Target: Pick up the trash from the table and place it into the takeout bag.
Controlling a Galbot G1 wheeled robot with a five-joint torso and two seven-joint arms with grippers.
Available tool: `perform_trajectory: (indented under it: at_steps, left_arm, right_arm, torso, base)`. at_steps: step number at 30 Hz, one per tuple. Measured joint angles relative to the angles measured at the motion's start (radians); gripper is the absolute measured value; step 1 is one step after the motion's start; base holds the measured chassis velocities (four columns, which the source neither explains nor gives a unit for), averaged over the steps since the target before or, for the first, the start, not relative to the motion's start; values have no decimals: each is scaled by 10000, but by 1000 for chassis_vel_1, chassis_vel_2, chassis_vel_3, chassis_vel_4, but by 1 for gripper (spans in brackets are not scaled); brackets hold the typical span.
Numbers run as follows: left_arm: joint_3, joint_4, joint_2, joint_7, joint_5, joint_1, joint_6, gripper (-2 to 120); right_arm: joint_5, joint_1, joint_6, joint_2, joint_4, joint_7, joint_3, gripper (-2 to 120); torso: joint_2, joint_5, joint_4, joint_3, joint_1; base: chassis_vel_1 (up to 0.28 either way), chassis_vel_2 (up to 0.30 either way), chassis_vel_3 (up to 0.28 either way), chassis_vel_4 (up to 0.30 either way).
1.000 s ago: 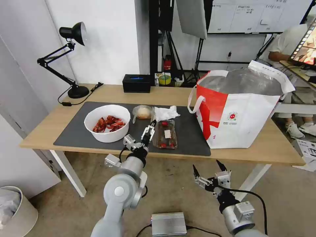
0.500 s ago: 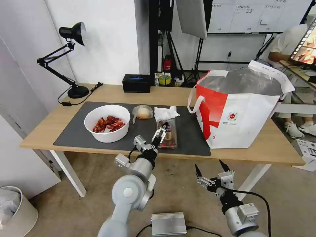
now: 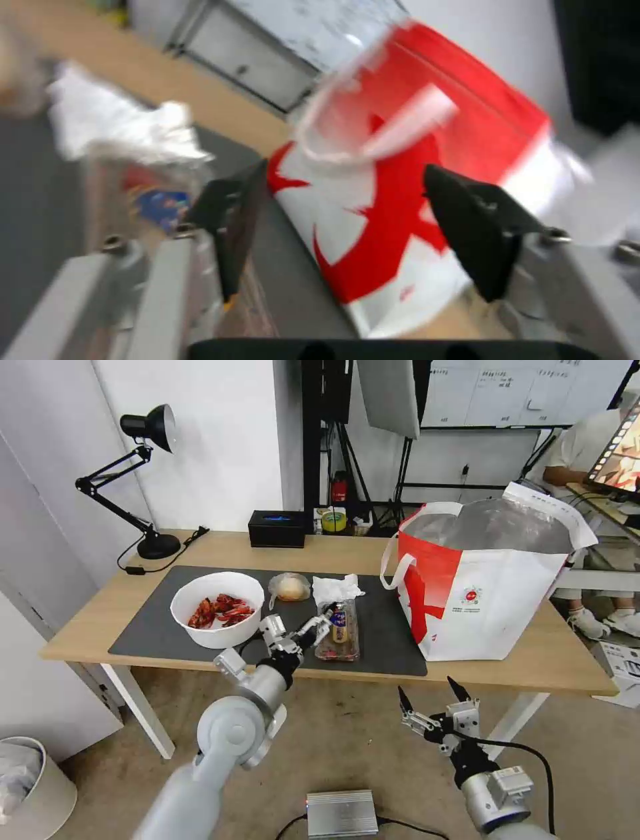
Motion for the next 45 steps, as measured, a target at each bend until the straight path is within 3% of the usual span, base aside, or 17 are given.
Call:
perform_trajectory:
  at_steps: [2,4,6,11,16,26,45]
  left_arm:
    - [537,378,347,751,884,-493,-167,52]
    - [815,546,440,914,1202,-707,-217,47]
    - [1560,1063,580,1138,2307,-1265,-381,37]
    - [2417,1858,549,1229,4295,-2042,-569,18]
    - [2613,2244,460,1055,4692,-2275,-571,1]
    - [2743,2675,448,733,5157,-2442,-509,0]
    - [3087,2995,497,528,5579,-2787,-304,0]
  right_arm:
    - [87,2,-16,-22,6,1,48,100]
    - [133,-2,-23,-27,17,0,75,100]
    - [320,-2,-46,-57,83,16,143,100]
    - [1220,113,-538,-162,354,148,162,100]
    - [2242,399,-1079,-369,552,324,157,100]
    - [3542,1082,-1547,-984,602,586,258,100]
    - [7884,2867,-2469,-2524,369,1628,235,100]
  torso:
    - [0,2,-1,0,0]
    - [0,2,-1,0,1]
    - [0,2,-3,0,1]
    - [0,2,-3,1,1]
    - [0,2,-2,1,1]
    - [0,3,-1,1,0]
    - [-1,3,-2,0,0]
  base:
    - [0,0,0,0]
    - [0,0,0,0]
    - [0,0,0,0]
    - [0,0,0,0]
    - [0,0,0,0]
    - [0,0,0,0]
    - [0,0,0,0]
